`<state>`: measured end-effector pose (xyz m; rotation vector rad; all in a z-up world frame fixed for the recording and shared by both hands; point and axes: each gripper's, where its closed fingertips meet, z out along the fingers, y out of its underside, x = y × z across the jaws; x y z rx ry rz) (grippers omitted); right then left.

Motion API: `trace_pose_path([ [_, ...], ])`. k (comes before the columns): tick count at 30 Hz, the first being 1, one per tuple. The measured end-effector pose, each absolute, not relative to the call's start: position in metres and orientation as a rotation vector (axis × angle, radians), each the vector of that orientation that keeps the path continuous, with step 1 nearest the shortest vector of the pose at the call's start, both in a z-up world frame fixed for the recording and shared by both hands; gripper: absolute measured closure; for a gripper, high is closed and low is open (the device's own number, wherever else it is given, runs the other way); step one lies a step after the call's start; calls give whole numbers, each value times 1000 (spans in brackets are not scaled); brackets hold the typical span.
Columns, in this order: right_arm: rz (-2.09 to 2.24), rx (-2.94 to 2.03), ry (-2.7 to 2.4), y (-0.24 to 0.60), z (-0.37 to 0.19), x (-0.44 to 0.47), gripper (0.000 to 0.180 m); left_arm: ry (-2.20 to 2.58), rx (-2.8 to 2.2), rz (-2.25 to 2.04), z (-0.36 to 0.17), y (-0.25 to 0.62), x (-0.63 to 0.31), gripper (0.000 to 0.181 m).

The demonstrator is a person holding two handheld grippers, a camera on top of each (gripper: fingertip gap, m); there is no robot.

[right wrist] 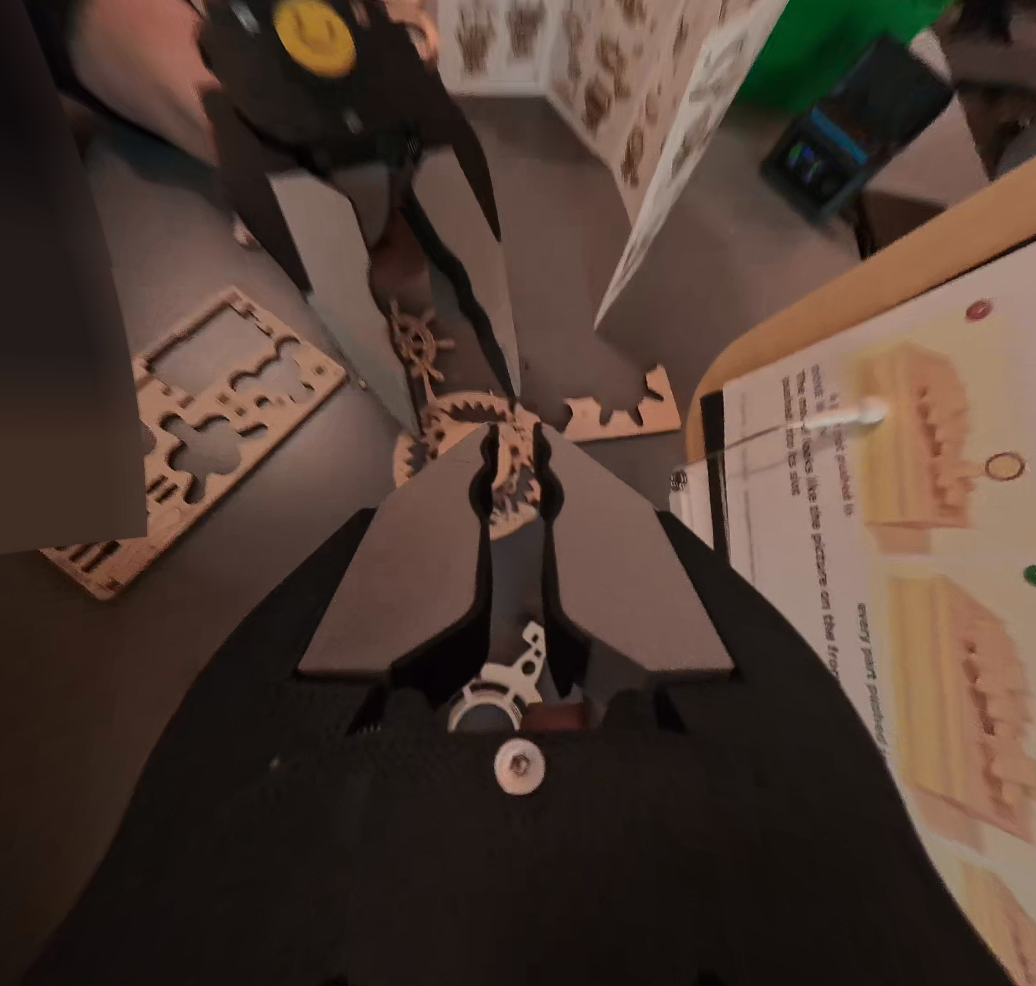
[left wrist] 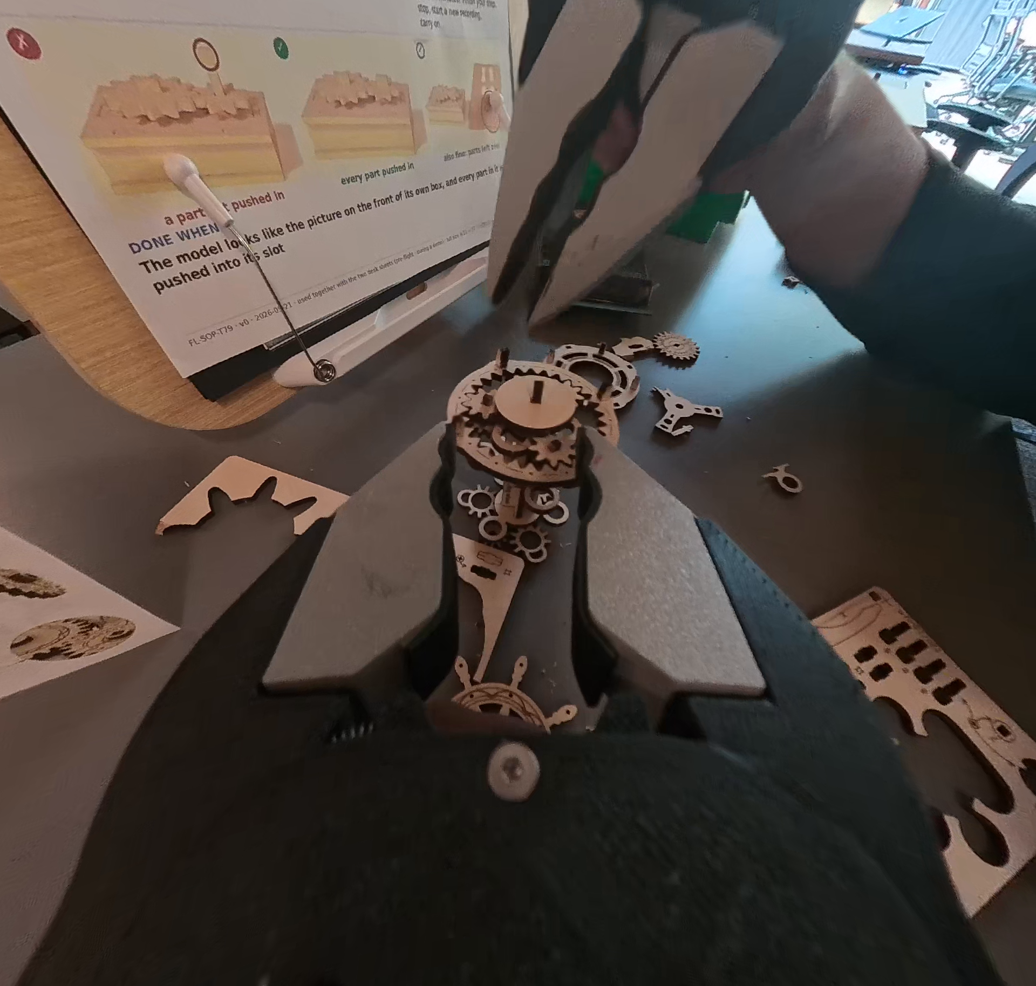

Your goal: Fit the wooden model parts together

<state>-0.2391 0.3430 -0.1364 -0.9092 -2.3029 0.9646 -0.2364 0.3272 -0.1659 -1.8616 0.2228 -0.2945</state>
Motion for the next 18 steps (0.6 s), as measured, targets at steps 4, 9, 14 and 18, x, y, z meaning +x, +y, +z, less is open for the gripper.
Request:
trace_pose_path([
  [4, 931, -905, -2442, 335, -163, -230, 179, 223, -1873, -304, -169, 328, -235, 140],
  [9, 853, -898, -2332, 347, -147, -240, 176, 221, -1873, -312, -169, 327, -235, 141],
  [14, 1041, -883, -2306, 332, -130, -237, 172, 232, -1880, -305, -171, 327, -234, 141],
  [18, 903, -875, -2465, 328, -167, -229, 180, 231, -1863, -295, -167, 326, -238, 141],
])
